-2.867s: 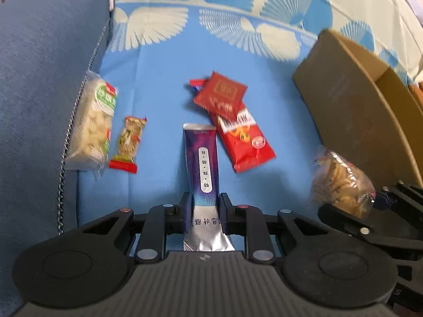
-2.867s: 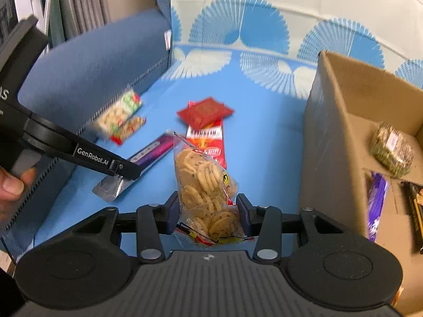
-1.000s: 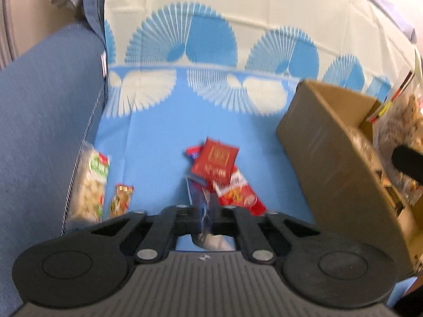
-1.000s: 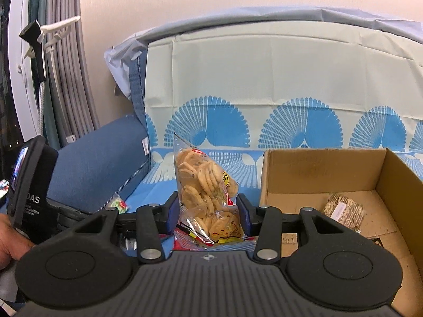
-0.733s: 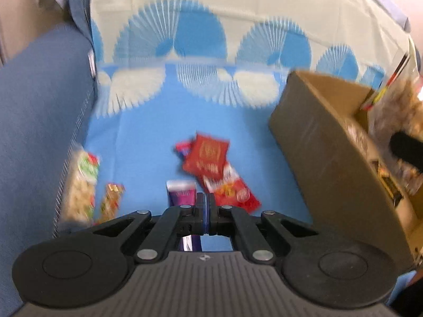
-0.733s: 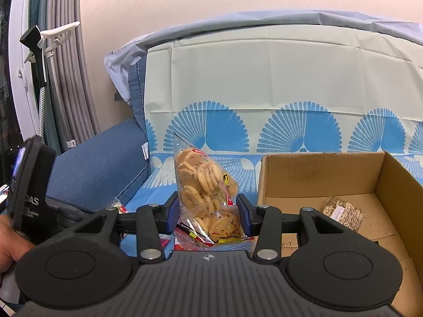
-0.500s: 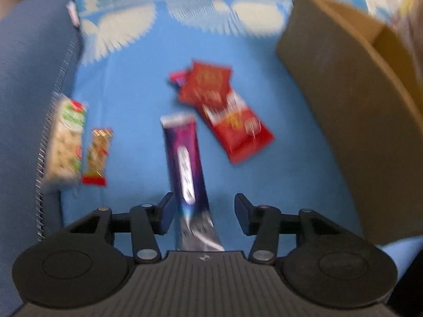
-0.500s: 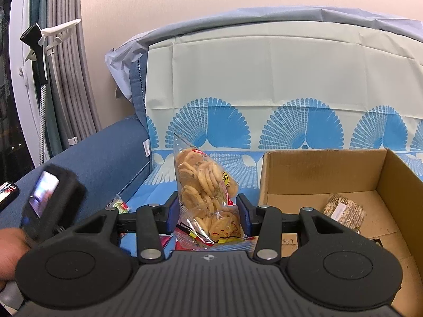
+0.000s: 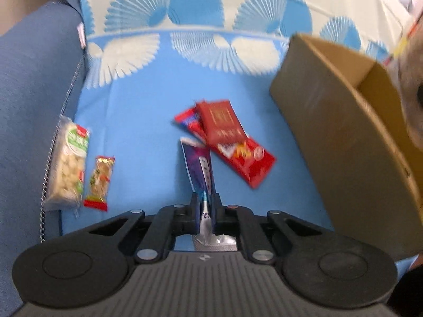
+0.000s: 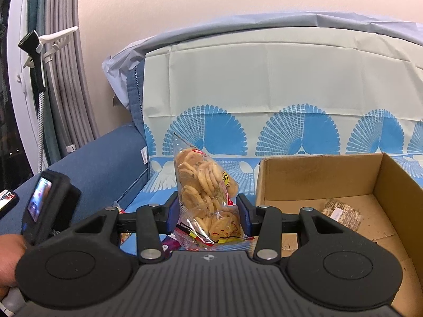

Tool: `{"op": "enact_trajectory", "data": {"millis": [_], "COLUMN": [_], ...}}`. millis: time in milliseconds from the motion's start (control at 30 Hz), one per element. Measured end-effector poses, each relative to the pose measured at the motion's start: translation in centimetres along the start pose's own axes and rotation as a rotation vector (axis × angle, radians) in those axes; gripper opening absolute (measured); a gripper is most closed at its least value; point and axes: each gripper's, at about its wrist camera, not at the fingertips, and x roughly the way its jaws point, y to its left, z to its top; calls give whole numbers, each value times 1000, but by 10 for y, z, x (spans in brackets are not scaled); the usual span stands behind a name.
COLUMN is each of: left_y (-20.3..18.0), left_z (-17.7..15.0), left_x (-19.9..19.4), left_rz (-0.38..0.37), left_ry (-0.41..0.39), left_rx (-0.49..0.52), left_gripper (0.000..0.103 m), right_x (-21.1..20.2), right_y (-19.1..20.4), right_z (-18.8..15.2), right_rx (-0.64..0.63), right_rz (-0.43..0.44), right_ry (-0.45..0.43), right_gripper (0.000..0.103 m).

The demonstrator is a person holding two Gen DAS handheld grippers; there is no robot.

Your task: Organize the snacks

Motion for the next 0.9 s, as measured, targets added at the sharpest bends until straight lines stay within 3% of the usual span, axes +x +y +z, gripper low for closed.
{"op": "enact_trajectory", "data": {"millis": [167,300,500,600,733,767,900], "left_y": [5,4,-3,-1,4,4,-2], "left_z": [15,24,29,29,20,17,13], "left_x": [-20,-39,-46,-30,8,16,30], "left_rz": [-18,-31,-54,-54,-37,-39,-30], "left_ry": [-121,-227,-263,-169,70,116,160], "left_rx": [-67,-81,-72,-91,-101,-97,-55], "left_gripper": [0,0,0,0,26,28,34], "right_x": [-3,-7,-11,-11,-12,-11,-9], "right_y": [-2,-6,-12,-15,-17,-18,-17], "right_z": [2,4,6,6,6,6,7], "right_rx": [6,16,28,37,42,41,46], "right_rz": [-6,-12,-15,-18,-17,-16,-15], "right_ry": [-17,-34,-50,-48,-45,-42,-34], "right_gripper": [46,46,46,46,46,46,46]}}
